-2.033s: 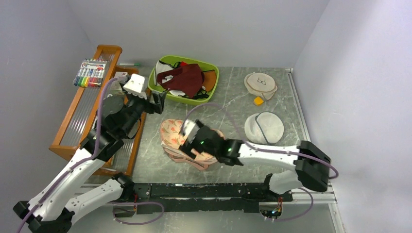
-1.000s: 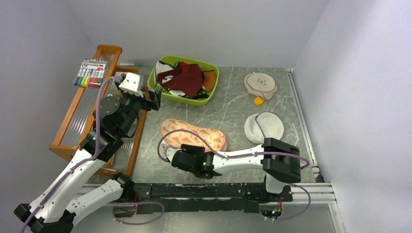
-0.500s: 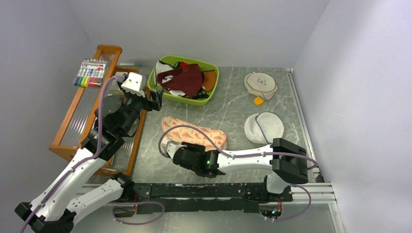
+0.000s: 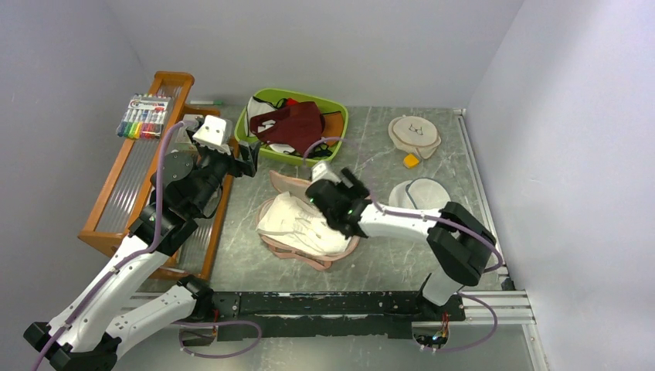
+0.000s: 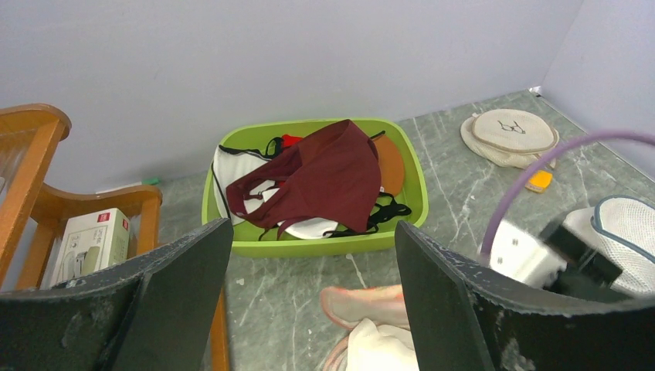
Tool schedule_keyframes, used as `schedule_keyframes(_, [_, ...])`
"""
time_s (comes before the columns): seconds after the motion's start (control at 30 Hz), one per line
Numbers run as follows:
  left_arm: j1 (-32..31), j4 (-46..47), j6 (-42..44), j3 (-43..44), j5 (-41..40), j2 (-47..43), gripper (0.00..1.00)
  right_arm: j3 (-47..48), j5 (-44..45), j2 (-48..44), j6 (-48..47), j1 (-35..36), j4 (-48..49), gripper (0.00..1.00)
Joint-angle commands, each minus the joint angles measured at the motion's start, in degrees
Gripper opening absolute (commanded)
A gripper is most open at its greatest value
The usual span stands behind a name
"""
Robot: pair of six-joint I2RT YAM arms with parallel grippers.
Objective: Unzip the laundry bag and remove the bra
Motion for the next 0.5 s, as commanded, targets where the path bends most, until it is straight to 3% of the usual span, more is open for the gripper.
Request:
schedule_keyframes(0.0, [0.5, 0.3, -0.4, 0.7, 1.0, -0.1, 0.88, 0.6, -0.6, -0.4, 10.9, -7.5, 2.1, 0.91])
schedule_keyframes(0.1, [0.5, 0.2, -0.4, 0.7, 1.0, 0.1, 0.88, 1.4, -6.9, -1.8, 13.2, -9.9, 1.0, 1.00])
schedule_keyframes(0.47, [0.5, 0.3, -0.6, 0.7, 1.4, 0.4, 0.88, -1.1, -15.2, -14.9, 17.0, -13.4, -1.1, 1.00])
